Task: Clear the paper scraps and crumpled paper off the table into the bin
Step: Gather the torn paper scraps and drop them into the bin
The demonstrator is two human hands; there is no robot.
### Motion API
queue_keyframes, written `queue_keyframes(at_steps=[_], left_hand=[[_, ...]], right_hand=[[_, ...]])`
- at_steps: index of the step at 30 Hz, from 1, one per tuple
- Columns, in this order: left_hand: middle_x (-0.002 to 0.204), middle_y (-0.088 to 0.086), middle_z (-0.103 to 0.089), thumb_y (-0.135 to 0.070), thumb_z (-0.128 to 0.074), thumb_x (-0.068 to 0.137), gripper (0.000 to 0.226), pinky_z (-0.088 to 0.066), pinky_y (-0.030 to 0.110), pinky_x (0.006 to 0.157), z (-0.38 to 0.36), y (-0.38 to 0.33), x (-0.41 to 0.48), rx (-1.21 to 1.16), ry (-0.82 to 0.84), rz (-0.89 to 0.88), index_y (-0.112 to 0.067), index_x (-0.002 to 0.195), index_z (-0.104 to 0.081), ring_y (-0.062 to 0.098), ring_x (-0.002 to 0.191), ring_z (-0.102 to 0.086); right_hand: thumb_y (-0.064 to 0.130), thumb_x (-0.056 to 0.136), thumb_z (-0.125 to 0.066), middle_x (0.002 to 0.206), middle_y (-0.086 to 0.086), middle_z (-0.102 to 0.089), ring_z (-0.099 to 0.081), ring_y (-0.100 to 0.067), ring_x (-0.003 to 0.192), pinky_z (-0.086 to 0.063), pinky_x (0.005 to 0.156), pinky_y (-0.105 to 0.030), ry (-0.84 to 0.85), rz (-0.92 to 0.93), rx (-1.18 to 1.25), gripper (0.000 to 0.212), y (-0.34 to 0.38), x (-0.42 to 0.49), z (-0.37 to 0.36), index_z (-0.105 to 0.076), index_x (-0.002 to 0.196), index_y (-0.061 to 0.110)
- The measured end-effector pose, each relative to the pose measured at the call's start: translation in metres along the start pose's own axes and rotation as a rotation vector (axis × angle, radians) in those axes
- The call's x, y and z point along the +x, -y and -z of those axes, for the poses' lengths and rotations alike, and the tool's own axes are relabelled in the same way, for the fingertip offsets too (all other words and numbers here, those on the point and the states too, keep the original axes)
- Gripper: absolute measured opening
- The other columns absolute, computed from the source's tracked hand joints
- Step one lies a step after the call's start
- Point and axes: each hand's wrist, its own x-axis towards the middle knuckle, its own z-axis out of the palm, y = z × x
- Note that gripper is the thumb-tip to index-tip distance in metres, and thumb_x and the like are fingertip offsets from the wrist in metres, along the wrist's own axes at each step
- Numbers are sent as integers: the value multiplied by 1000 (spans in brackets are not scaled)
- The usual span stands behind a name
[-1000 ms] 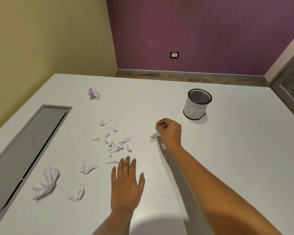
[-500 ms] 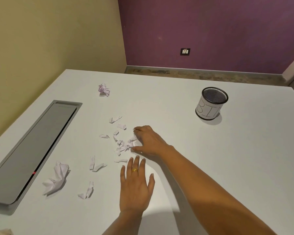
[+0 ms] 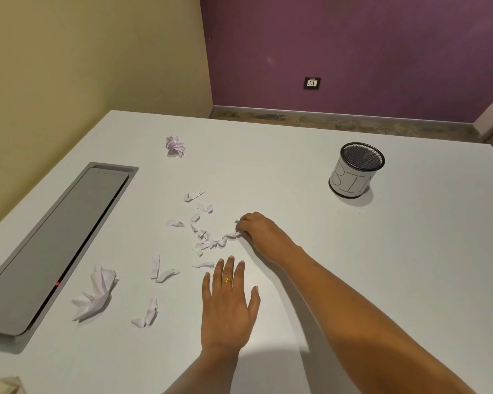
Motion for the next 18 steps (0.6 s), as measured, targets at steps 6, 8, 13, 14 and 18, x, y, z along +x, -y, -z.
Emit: queue_keyframes(at_steps=[6,8,13,14,18], left_hand=[[130,6,-59,-42,-25,84,58,-43,49,100,-2,0,0,-14,-13,5,-15,122,-59,25,123,-53],[132,6,-58,-42,-24,84,59,-41,49,102,-3,0,0,-15,-14,5,-15,123,-58,25,125,-52],[126,7,-63,-41,-28,82,56,-46,50,96,-2,0,0,0,-16,-3,-13,118,-62,26,119,-57],[126,7,-63,-41,-28,82,56,-46,50,96,-3,1,0,1,-17,-3,-13,118,-62,26,119,-57],[127,7,-62,-41,-28,83,57,-45,49,97,-5,1,1,11,-16,-5,-13,118,-62,25,120,-56]], right_hand=[[3,91,-49,99,-21,-66,-60,-32,94,-46,84,-39,-105,-99,90,21,-18,-8,15,-67,97,-5],[-1,88,-53,97,-23,-67,-61,-33,94,-46,86,-37,-172,-134,137,17,-26,-10,27,-68,94,-8],[-9,84,-56,100,-27,-68,-64,-34,96,-43,89,-30,-388,-228,216,17,-47,-9,75,-69,94,-9],[-8,84,-56,101,-27,-68,-64,-34,96,-42,89,-27,-430,-248,199,17,-54,-8,86,-70,94,-9],[-5,86,-55,109,-22,-68,-62,-32,104,-38,92,-24,-585,-419,99,20,-85,-7,128,-69,100,-5]])
